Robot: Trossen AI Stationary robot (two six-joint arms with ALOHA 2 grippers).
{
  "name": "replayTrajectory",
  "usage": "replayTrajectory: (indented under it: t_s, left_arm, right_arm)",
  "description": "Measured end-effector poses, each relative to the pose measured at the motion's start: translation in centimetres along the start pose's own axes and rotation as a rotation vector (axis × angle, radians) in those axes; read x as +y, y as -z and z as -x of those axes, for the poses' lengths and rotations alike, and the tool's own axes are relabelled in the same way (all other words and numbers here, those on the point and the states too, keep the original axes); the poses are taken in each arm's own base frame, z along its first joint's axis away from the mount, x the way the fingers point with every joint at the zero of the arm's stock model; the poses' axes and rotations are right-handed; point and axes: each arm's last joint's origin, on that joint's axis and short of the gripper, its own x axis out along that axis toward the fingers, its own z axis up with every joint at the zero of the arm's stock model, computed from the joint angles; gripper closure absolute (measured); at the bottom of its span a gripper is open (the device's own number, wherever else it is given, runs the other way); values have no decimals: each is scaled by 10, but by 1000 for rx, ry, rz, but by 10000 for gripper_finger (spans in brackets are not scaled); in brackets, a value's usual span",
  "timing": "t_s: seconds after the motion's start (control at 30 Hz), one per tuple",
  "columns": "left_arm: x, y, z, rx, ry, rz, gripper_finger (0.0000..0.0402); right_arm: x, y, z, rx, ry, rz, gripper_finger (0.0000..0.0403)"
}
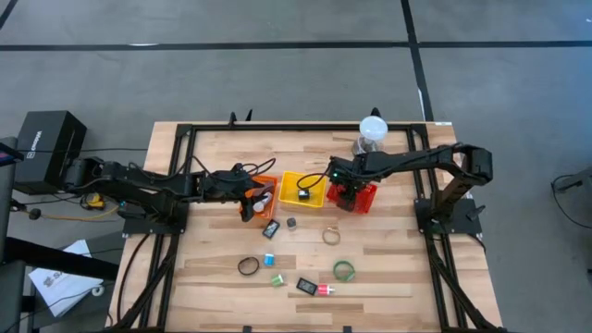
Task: Pick & Place Office items
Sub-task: Put the black wristwatch into the orange bin
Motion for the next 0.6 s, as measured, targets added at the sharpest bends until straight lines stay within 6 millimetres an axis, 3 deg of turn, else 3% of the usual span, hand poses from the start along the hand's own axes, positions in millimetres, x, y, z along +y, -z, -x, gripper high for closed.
replayTrajectory:
  t_s: [0.37,0.6]
  left_arm:
    - [0,-1,0,-6,1,4,225]
    - [-2,0,1,-6,11,79,225]
  right_arm:
    - [3,-17,17,-61,-6,-62,169]
    - [19,-24,52,-22,-11,128,168]
